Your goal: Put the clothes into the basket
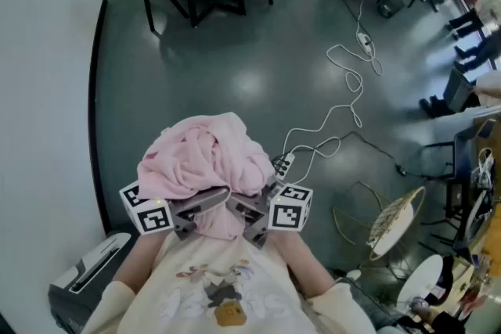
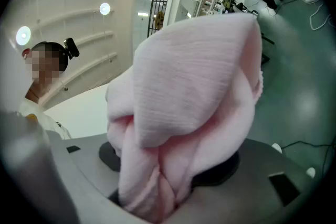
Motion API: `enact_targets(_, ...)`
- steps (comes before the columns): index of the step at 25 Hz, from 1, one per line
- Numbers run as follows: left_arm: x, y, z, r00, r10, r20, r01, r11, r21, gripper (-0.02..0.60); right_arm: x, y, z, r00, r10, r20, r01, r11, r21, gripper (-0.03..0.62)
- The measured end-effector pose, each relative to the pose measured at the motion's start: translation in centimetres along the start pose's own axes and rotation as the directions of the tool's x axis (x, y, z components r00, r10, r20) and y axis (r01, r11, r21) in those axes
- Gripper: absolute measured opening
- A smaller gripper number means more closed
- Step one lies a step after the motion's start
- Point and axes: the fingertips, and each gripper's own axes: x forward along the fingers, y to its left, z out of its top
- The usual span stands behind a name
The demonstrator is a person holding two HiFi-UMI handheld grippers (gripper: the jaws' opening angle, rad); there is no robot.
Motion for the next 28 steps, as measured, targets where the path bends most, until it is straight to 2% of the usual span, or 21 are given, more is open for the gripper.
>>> enact_targets(14,-0.4,1.2,0.5,0.999,0.03,0.011,-0.03,0.999,-0.026,0.482,1.1,-0.5,0.2,1.0,0.01,-0.013,-0.009,0.999,0.041,0.278)
enact_targets(21,-0.2,3.2,0.2,0.999,0.041,-0.023,-0.042,0.996,-0.081,0.482,1.9,-2.0,0.1,1.0,-0.013,-0.012,0.014,0.995,0.097,0.278)
enact_targets(28,0.8,7.4,2.5,0.999,0.022,-0.044,-0.028,0.989,-0.143,0.482,4.6,-4.7,2.9,0.998,-0.065,-0.022,0.068,0.987,0.144,0.278)
